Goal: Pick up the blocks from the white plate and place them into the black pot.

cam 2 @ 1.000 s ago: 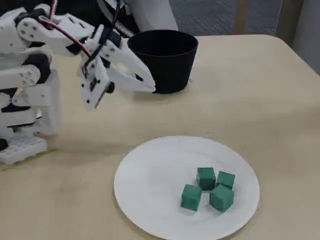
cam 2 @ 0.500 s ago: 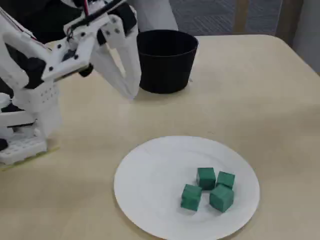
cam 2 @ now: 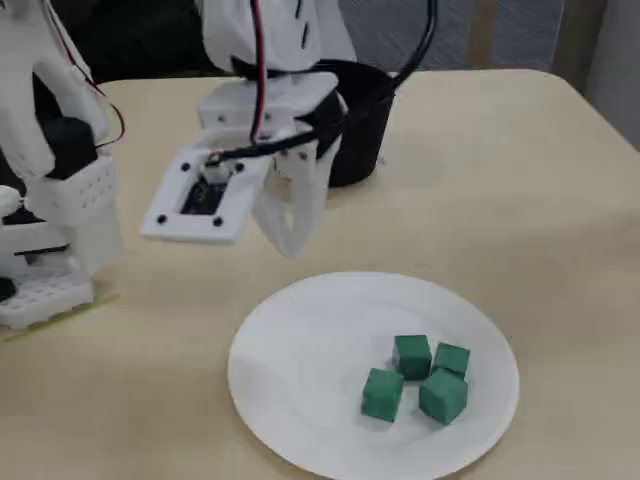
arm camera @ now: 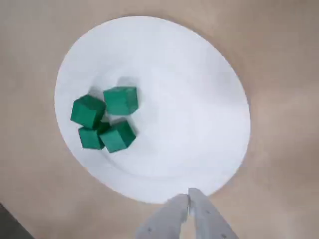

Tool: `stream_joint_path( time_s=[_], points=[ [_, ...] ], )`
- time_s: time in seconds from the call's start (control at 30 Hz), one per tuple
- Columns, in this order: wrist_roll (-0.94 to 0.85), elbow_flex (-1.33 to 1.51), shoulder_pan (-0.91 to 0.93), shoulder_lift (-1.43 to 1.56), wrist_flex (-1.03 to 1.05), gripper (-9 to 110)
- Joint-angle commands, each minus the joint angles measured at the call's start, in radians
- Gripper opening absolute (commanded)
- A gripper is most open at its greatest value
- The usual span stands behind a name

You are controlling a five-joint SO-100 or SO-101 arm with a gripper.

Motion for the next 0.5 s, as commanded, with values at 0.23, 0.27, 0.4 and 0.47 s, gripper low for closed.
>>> stream_joint_path(
  time_s=[0.23,0.27,0.4,0.47],
  points=[
    [0.121,-0.072,-0.021,-0.055,-0.092,21],
    [0.126,-0.080,-0.021,-0.067,-0.098,23],
    [0.126,-0.146,-0.014,-0.150,-0.104,29],
    [0.123,-0.193,-0.011,-0.199,-0.106,33]
  ],
)
